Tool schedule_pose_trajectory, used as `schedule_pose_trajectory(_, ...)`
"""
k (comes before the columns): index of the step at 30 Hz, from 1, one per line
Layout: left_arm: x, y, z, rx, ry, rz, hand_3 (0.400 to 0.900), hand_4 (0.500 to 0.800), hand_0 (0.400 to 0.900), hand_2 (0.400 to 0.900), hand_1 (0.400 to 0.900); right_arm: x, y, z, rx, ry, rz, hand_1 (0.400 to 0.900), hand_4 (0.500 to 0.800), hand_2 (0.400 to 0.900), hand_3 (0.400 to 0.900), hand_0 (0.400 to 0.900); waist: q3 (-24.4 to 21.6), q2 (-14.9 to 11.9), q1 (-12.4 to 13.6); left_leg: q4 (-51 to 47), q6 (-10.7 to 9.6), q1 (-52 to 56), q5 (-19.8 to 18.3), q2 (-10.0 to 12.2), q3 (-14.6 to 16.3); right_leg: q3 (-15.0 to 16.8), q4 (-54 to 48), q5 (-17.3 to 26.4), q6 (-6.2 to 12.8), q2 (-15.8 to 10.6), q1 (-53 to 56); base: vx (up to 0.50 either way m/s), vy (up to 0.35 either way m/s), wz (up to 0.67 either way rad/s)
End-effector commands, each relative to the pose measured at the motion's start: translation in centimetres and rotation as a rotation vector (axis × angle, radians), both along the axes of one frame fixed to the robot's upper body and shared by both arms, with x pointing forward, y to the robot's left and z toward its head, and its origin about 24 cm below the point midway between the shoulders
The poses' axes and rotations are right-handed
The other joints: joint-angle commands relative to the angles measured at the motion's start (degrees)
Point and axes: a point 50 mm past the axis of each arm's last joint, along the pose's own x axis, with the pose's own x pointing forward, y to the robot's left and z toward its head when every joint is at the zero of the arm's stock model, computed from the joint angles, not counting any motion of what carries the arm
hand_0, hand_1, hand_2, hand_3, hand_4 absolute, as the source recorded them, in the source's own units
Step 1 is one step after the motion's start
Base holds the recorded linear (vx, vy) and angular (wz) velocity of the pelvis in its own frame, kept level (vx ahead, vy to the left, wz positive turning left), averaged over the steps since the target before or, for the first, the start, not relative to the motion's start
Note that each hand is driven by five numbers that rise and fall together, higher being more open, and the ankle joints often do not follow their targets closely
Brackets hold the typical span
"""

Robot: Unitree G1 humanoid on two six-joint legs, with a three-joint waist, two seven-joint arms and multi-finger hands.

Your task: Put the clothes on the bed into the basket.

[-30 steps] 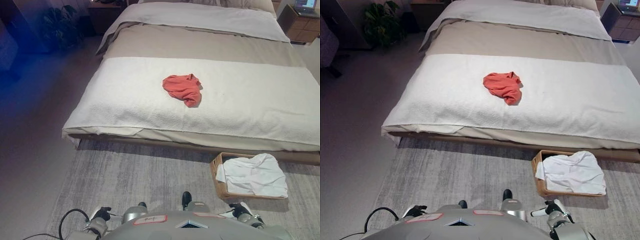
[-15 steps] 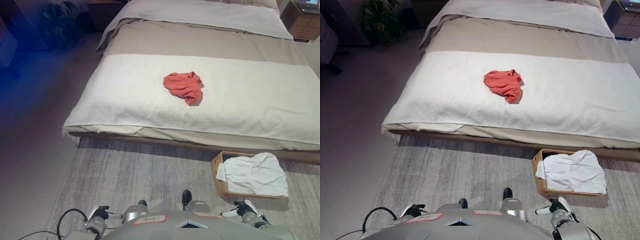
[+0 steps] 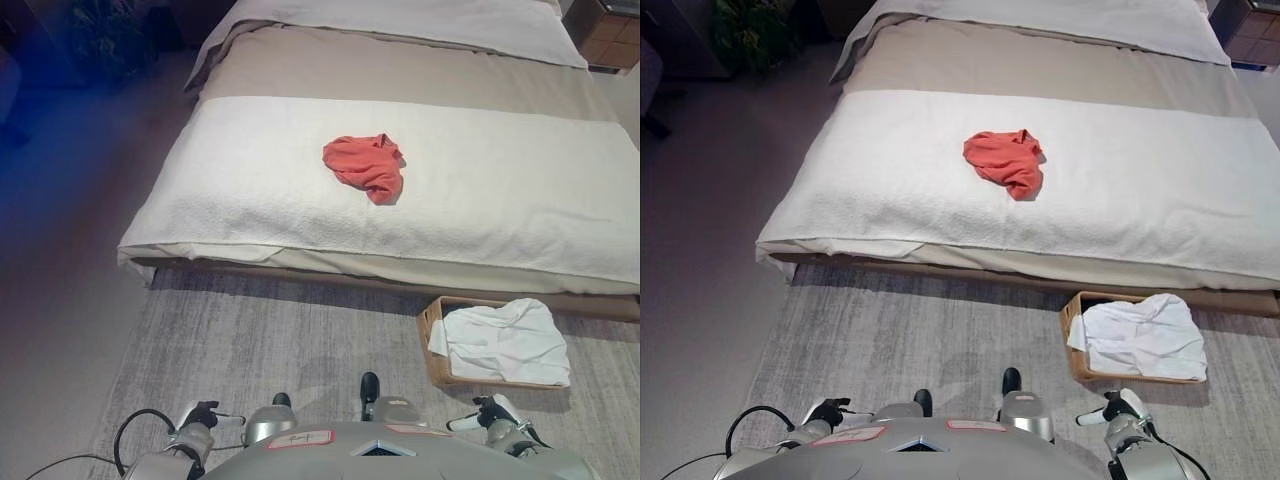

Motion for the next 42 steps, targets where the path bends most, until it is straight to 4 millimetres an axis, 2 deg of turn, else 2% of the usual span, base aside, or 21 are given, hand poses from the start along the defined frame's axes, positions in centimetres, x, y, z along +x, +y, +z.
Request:
schedule_pose_trajectory(1,1.8,1.7,0.8,0.078,-0.058,0.04,0.9,0.8,0.9,0.9,0.9,2.3,-2.6,1.5,-0.121,-0.043,0.029,0.9,0.8,0.9,0.9,0.9,0.9,-1.9,-1.9,-0.3,-0.3,-1.5,1.3,-3.2,-0.2,-2.9,0.6,-6.2,0.35,2.1,5.4,0.0,0.0,0.0)
schedule_pose_trajectory(7,2.9,2.5,1.3,0.1,-0.086,0.04,0.9,0.8,0.9,0.9,0.9,2.8,-3.0,1.7,-0.124,-0.064,0.0,0.9,0.8,0.9,0.9,0.9,2.6,-1.9,-2.3,0.8,-0.3,-2.9,1.9,-1.8,0.1,-1.7,6.3,-8.2,-0.97,3.1,1.2,-0.03,-0.073,-0.08)
schedule_pose_trajectory(10,2.9,2.9,1.4,0.099,-0.093,0.072,0.9,0.8,0.9,0.9,0.9,2.3,-3.2,1.7,-0.12,-0.056,-0.024,0.9,0.8,0.9,0.9,0.9,4.4,-3.4,-1.9,15.4,-0.2,-8.7,-1.2,-1.8,0.4,0.2,9.5,-9.9,-2.61,3.7,0.5,-0.03,-0.183,-0.09)
schedule_pose_trajectory(11,3.0,2.7,1.4,0.092,-0.1,0.081,0.9,0.8,0.9,0.9,0.9,2.2,-3.4,1.9,-0.125,-0.058,-0.03,0.9,0.8,0.9,0.9,0.9,5.8,-3.8,-0.9,24.4,0.0,-13.1,-0.9,-2.6,-0.6,0.2,10.0,-10.0,-3.09,3.7,1.1,-0.02,-0.199,-0.22)
schedule_pose_trajectory(13,3.4,2.5,1.3,0.083,-0.112,0.096,0.9,0.8,0.9,0.9,0.9,2.7,-4.0,2.2,-0.144,-0.07,-0.024,0.9,0.8,0.9,0.9,0.9,7.6,-4.4,0.2,29.0,0.5,-17.9,0.9,-4.8,-2.8,0.3,9.5,-10.5,-3.43,3.5,1.7,0.01,-0.129,-0.17)
schedule_pose_trajectory(16,3.5,2.0,1.2,0.068,-0.117,0.104,0.9,0.8,0.9,0.9,0.9,3.0,-4.7,2.6,-0.164,-0.074,-0.032,0.9,0.8,0.9,0.9,0.9,7.9,-4.6,1.1,26.6,1.1,-24.8,1.4,-5.7,-2.2,0.2,8.7,-11.6,-3.1,3.3,3.3,0.1,-0.026,-0.07)
schedule_pose_trajectory(17,3.2,2.0,1.1,0.068,-0.107,0.106,0.9,0.8,0.9,0.9,0.9,2.8,-4.7,2.6,-0.166,-0.069,-0.033,0.9,0.8,0.9,0.9,0.9,7.7,-4.4,1.7,23.7,0.9,-26.1,3.3,-4.8,-1.8,0.6,8.4,-12.1,-3.05,3.8,4.2,0.29,0.004,-0.27)
schedule_pose_trajectory(18,2.8,1.8,1.0,0.068,-0.099,0.111,0.9,0.8,0.9,0.9,0.9,2.6,-4.9,2.7,-0.175,-0.066,-0.03,0.9,0.8,0.9,0.9,0.9,7.6,-3.7,2.5,18.6,0.0,-27.2,8.4,-3.5,-1.6,1.4,7.6,-12.7,-3.02,5.0,5.8,0.35,0.028,-0.41)
schedule_pose_trajectory(20,1.5,1.6,0.7,0.064,-0.065,0.123,0.9,0.8,0.9,0.9,0.9,2.3,-4.9,2.7,-0.179,-0.054,-0.015,0.9,0.8,0.9,0.9,0.9,7.1,-3.0,4.7,6.4,-0.9,-29.6,12.5,-1.7,-2.6,4.0,5.8,-14.8,-2.76,6.4,9.7,0.42,0.028,-0.52)
schedule_pose_trajectory(21,1.4,1.6,0.7,0.065,-0.064,0.124,0.9,0.8,0.9,0.9,0.9,2.3,-4.9,2.6,-0.178,-0.054,-0.015,0.9,0.8,0.9,0.9,0.9,7.3,-3.2,4.8,5.8,-0.9,-29.0,12.8,-1.8,-2.5,4.1,5.8,-14.9,-2.74,6.2,9.9,0.49,0.042,-0.46)
schedule_pose_trajectory(22,0.9,1.3,0.5,0.061,-0.053,0.133,0.9,0.8,0.9,0.9,0.9,2.5,-4.8,2.6,-0.177,-0.053,-0.006,0.9,0.8,0.9,0.9,0.9,6.7,-2.8,5.7,1.7,-2.0,-30.9,14.4,-0.3,-2.3,6.0,5.1,-16.3,-2.44,6.4,12.2,0.39,0.061,-0.34)
schedule_pose_trajectory(28,-0.8,1.5,0.4,0.067,-0.022,0.173,0.9,0.8,0.9,0.9,0.9,3.7,-3.7,2.3,-0.143,-0.07,0.036,0.9,0.8,0.9,0.9,0.9,4.5,-2.9,8.6,1.5,-3.8,-32.4,18.9,3.1,2.6,9.1,4.1,-19.6,-1.34,4.1,18.7,0.42,0.153,-0.48)
schedule_pose_trajectory(29,-1.3,1.9,0.4,0.079,-0.009,0.183,0.9,0.8,0.9,0.9,0.9,4.9,-3.2,2.3,-0.122,-0.109,0.048,0.9,0.8,0.9,0.9,0.9,3.1,-3.1,9.7,2.8,-2.5,-31.7,19.2,3.3,4.5,9.3,4.5,-20.6,-0.16,2.2,20.8,0.5,0.242,-0.54)
schedule_pose_trajectory(30,-1.3,1.9,0.5,0.079,-0.009,0.183,0.9,0.8,0.9,0.9,0.9,4.9,-3.2,2.3,-0.121,-0.109,0.048,0.9,0.8,0.9,0.9,0.9,3.2,-3.3,9.7,2.7,-2.4,-31.4,19.2,3.1,4.7,9.4,4.5,-20.7,-0.08,1.8,21.0,0.67,0.358,-0.43)
schedule_pose_trajectory(31,-0.8,2.6,0.8,0.107,-0.013,0.166,0.9,0.8,0.9,0.9,0.9,6.3,-2.5,2.4,-0.104,-0.164,0.06,0.9,0.8,0.9,0.9,0.9,1.8,-4.2,9.9,3.0,-2.5,-30.4,21.2,2.3,4.5,8.7,7.3,-19.5,1.32,-0.5,20.8,0.45,0.252,0.01)
schedule_pose_trajectory(33,-0.3,2.8,0.9,0.112,-0.023,0.154,0.9,0.8,0.9,0.9,0.9,6.6,-2.4,2.5,-0.097,-0.184,0.053,0.9,0.8,0.9,0.9,0.9,1.3,-4.9,9.8,4.5,-1.6,-30.4,20.1,1.3,4.8,8.2,9.0,-17.5,2.32,-2.0,20.2,0.46,0.252,0.18)
schedule_pose_trajectory(34,0.8,3.2,1.2,0.126,-0.056,0.128,0.9,0.8,0.9,0.9,0.9,7.0,-1.7,2.3,-0.074,-0.208,0.054,0.9,0.8,0.9,0.9,0.9,0.1,-6.7,9.3,7.4,0.0,-29.8,17.4,-2.1,6.1,7.7,13.2,-6.4,4.31,-4.8,19.1,0.47,0.245,0.33)
schedule_pose_trajectory(37,2.8,3.5,1.7,0.128,-0.129,0.104,0.9,0.8,0.9,0.9,0.9,7.8,-1.3,2.4,-0.071,-0.226,0.081,0.9,0.8,0.9,0.9,0.9,-0.8,-7.4,9.6,6.8,3.0,-27.8,14.1,-5.4,6.0,8.8,20.5,4.4,5.41,-5.3,15.0,0.43,0.246,0.22)
schedule_pose_trajectory(39,4.3,3.7,2.1,0.136,-0.166,0.078,0.9,0.8,0.9,0.9,0.9,8.0,-1.4,2.5,-0.072,-0.239,0.059,0.9,0.8,0.9,0.9,0.9,-0.3,-6.6,8.9,6.3,4.7,-25.3,11.9,-6.9,4.5,9.6,29.3,8.8,5.14,-3.8,11.2,0.34,0.244,0.42)
schedule_pose_trajectory(41,5.2,3.9,2.4,0.143,-0.184,0.051,0.9,0.8,0.9,0.9,0.9,7.8,-1.6,2.5,-0.08,-0.241,0.051,0.9,0.8,0.9,0.9,0.9,1.2,-4.8,6.9,5.0,5.9,-20.9,9.9,-8.1,2.7,7.9,34.8,7.6,3.51,-3.0,6.2,0.35,0.245,0.56)
schedule_pose_trajectory(42,5.4,4.1,2.5,0.151,-0.187,0.045,0.9,0.8,0.9,0.9,0.9,7.7,-1.6,2.5,-0.083,-0.235,0.053,0.9,0.8,0.9,0.9,0.9,2.0,-3.7,5.9,3.8,6.1,-18.4,9.4,-8.1,1.7,6.6,35.6,3.8,2.48,-2.8,2.8,0.35,0.197,0.5)
